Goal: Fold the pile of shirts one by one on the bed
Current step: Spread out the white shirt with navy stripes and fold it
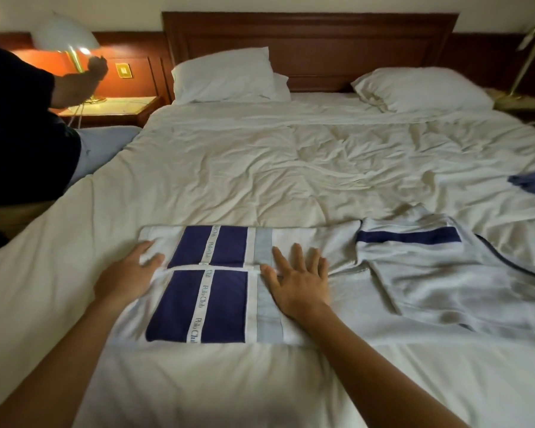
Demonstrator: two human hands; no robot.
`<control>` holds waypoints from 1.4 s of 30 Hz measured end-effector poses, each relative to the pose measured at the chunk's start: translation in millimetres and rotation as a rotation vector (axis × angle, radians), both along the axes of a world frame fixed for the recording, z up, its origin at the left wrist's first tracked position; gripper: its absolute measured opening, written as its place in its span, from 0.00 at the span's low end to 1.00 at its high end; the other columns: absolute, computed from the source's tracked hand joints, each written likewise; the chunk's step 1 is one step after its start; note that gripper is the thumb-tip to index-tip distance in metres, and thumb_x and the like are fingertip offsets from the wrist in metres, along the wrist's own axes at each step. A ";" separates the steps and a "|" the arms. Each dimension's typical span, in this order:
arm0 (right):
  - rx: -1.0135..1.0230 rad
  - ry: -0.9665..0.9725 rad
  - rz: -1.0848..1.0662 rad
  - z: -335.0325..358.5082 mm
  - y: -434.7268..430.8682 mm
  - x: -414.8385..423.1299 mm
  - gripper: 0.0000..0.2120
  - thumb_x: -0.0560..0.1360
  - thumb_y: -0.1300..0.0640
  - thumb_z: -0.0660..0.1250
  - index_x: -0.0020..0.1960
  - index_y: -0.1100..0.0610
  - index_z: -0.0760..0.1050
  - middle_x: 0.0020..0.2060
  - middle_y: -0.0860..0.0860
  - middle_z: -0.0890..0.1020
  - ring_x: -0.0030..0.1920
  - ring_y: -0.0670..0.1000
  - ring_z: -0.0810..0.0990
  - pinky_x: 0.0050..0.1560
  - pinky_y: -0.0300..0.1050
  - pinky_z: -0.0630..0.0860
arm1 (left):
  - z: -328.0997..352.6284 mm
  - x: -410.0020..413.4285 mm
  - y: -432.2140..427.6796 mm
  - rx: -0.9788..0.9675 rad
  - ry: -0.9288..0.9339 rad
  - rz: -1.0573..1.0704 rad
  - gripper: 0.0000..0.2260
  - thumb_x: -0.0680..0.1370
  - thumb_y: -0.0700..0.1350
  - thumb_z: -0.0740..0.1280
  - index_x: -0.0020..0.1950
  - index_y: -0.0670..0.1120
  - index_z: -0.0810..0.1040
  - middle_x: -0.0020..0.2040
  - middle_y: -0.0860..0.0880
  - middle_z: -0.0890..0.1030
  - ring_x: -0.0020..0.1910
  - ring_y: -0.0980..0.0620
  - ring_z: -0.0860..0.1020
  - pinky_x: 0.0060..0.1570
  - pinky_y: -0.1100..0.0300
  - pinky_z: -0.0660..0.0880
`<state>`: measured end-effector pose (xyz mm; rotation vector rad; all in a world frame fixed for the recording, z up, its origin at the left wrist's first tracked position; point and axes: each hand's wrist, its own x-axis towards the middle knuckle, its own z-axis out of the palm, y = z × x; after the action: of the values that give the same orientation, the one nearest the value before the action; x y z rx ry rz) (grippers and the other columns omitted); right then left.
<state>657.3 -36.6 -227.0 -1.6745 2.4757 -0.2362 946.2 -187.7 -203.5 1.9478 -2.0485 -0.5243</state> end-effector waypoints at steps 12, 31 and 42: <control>0.035 0.073 0.164 11.2 28.9 -21.2 0.32 0.78 0.31 0.40 0.79 0.41 0.47 0.80 0.55 0.51 0.79 0.59 0.48 0.76 0.61 0.46 | 26.6 -0.1 37.5 -0.040 0.746 0.082 0.12 0.80 0.34 0.64 0.63 0.37 0.80 0.61 0.38 0.81 0.56 0.48 0.77 0.55 0.58 0.71; -0.490 -1.645 -0.426 50.9 97.4 -131.4 0.12 0.81 0.48 0.62 0.56 0.54 0.77 0.53 0.57 0.82 0.52 0.56 0.82 0.48 0.47 0.78 | 47.5 -259.3 135.2 -0.216 0.356 -0.638 0.12 0.83 0.46 0.63 0.64 0.52 0.79 0.62 0.52 0.79 0.54 0.46 0.81 0.52 0.51 0.78; -0.209 -0.707 -0.153 54.7 77.0 -89.0 0.29 0.77 0.56 0.69 0.75 0.53 0.63 0.65 0.58 0.76 0.63 0.57 0.76 0.59 0.44 0.71 | -14.0 -191.1 106.3 -0.167 -0.156 -0.603 0.29 0.82 0.65 0.52 0.81 0.60 0.50 0.82 0.56 0.45 0.81 0.52 0.41 0.78 0.49 0.41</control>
<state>568.3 40.4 -172.3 -1.1660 2.0684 -0.9473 755.1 -81.4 -217.6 1.2923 -2.6841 -0.3048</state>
